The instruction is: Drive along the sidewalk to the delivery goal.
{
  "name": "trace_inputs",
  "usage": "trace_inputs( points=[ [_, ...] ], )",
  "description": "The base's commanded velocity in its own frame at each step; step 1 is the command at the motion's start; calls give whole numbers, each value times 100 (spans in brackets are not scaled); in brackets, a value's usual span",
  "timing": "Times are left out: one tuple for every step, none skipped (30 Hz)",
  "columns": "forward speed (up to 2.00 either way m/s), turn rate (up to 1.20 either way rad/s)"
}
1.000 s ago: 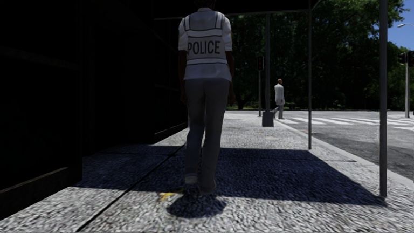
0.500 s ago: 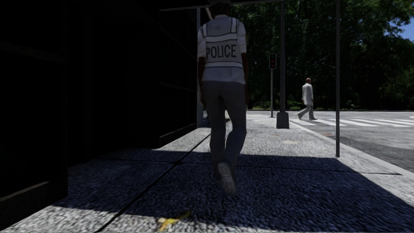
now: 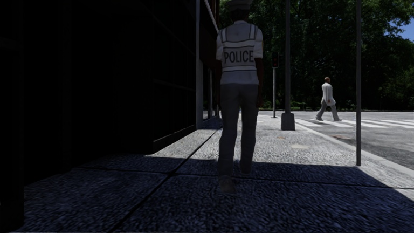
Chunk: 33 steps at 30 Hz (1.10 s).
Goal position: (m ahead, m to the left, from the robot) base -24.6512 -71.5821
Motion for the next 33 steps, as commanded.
trace_inputs(
  points=[
    [84, 0],
    [84, 0],
    [84, 0],
    [84, 0],
    [84, 0],
    [84, 0],
    [84, 0],
    [84, 0],
    [84, 0],
    [84, 0],
    [84, 0],
    [84, 0],
    [84, 0],
    [84, 0],
    [84, 0],
    [84, 0],
    [84, 0],
    [84, 0],
    [84, 0],
    [84, 0],
    [84, 0],
    [84, -49],
    [84, -90],
    [84, -90],
    [84, -99],
    [84, -101],
    [84, -102],
    [84, -102],
    [84, -20],
    [84, -1],
    [84, 0],
    [84, 0],
    [84, 0]
  ],
)
